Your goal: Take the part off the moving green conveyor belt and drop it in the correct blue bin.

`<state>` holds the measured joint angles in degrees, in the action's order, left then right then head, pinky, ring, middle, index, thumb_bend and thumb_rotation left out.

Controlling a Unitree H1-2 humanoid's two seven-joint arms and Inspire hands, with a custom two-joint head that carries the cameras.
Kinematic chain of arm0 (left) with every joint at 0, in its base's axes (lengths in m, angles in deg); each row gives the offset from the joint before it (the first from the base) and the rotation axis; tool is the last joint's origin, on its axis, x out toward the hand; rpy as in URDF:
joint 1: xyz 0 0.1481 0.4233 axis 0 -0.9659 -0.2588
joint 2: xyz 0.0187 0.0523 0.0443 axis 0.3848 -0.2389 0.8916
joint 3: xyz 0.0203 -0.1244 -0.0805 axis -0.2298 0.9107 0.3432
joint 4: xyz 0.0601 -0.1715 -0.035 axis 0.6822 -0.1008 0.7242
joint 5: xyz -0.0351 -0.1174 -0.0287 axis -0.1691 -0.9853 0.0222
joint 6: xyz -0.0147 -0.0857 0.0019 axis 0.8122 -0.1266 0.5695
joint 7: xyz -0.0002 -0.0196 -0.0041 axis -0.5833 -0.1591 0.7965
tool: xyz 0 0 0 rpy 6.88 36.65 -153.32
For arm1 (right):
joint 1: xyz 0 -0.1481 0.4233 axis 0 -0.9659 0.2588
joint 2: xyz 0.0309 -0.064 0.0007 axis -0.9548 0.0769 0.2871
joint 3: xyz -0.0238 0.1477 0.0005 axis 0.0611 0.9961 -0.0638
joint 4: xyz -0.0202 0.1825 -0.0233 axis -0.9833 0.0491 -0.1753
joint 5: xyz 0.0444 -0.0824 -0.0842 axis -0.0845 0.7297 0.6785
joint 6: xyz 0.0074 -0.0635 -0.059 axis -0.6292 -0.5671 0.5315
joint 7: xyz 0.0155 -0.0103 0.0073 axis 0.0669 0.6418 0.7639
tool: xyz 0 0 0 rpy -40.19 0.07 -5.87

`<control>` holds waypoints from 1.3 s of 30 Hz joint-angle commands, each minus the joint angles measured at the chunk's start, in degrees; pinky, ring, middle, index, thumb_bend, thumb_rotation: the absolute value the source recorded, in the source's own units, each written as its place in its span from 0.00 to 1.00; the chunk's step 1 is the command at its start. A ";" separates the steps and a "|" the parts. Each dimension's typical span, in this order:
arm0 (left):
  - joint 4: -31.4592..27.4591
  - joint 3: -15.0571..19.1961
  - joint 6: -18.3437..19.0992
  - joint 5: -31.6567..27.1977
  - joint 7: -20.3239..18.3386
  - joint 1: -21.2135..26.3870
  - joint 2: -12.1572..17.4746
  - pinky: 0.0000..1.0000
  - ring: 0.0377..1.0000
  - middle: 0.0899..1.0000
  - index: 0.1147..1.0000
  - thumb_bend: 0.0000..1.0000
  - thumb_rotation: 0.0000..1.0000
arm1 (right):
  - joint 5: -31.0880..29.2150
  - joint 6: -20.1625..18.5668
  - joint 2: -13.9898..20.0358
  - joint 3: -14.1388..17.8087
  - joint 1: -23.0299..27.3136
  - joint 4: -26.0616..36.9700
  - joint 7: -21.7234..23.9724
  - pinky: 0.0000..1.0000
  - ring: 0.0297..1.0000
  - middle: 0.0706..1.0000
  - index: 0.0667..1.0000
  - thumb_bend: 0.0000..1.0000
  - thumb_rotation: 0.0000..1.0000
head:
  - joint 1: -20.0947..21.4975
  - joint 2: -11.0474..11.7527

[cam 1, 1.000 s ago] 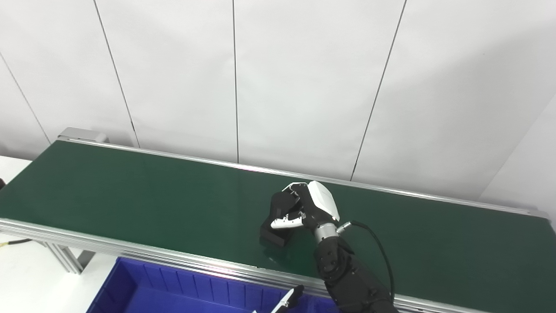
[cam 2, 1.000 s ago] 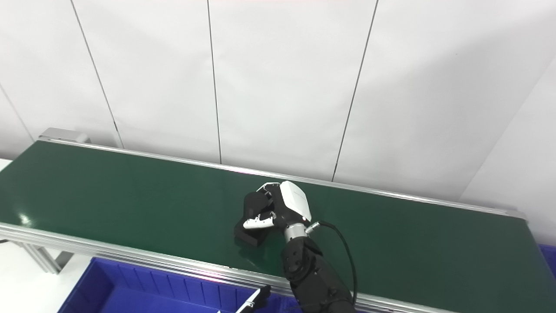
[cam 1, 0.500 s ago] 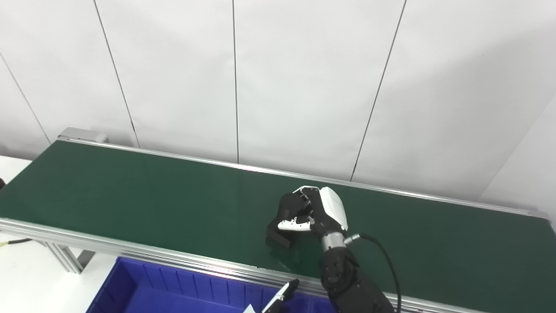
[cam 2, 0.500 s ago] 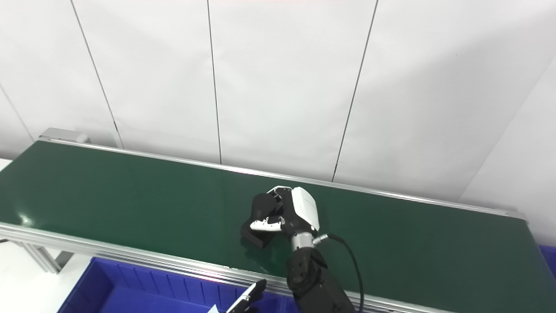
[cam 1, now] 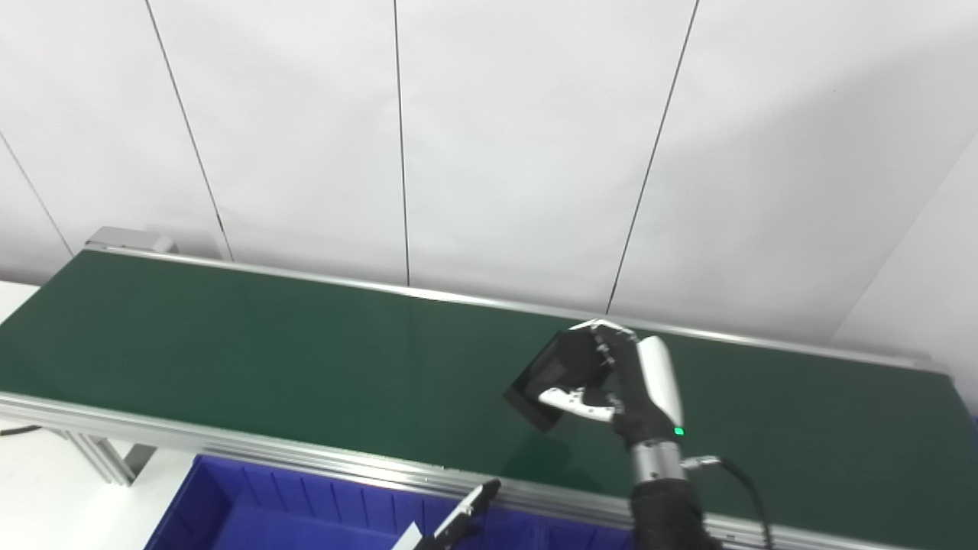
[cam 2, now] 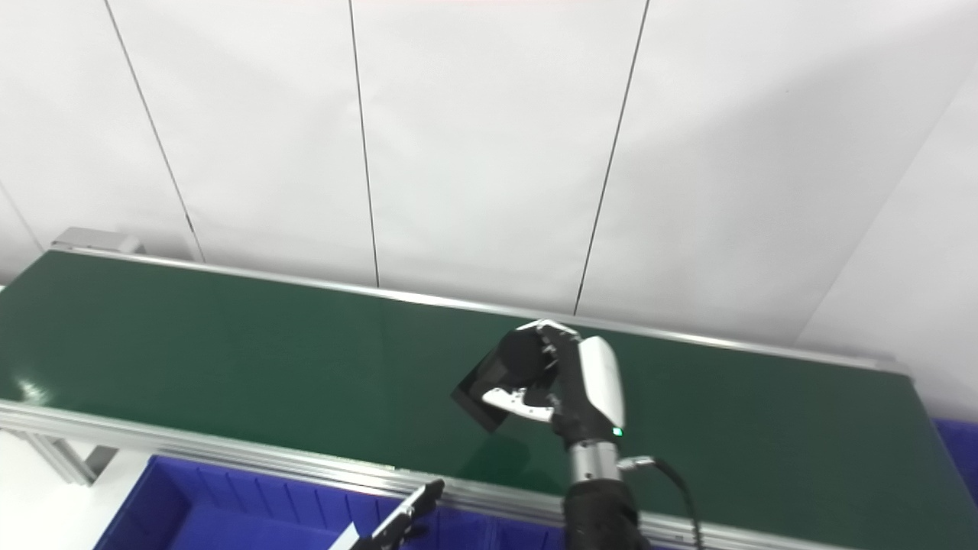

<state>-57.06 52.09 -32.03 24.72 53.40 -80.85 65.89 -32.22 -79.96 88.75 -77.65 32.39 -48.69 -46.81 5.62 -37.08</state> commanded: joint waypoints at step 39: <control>-16.41 2.33 11.93 -2.12 -3.98 -1.04 3.08 0.89 0.96 0.96 0.95 0.76 0.78 | 14.19 -17.45 15.53 -4.58 -20.06 24.37 31.56 0.27 0.37 0.45 0.47 0.51 0.00 | 3.61 -8.52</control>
<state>-71.32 54.29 -19.61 23.44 49.61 -82.13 68.55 -19.15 -96.10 103.60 -82.14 11.34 -25.76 -16.32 9.31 -45.53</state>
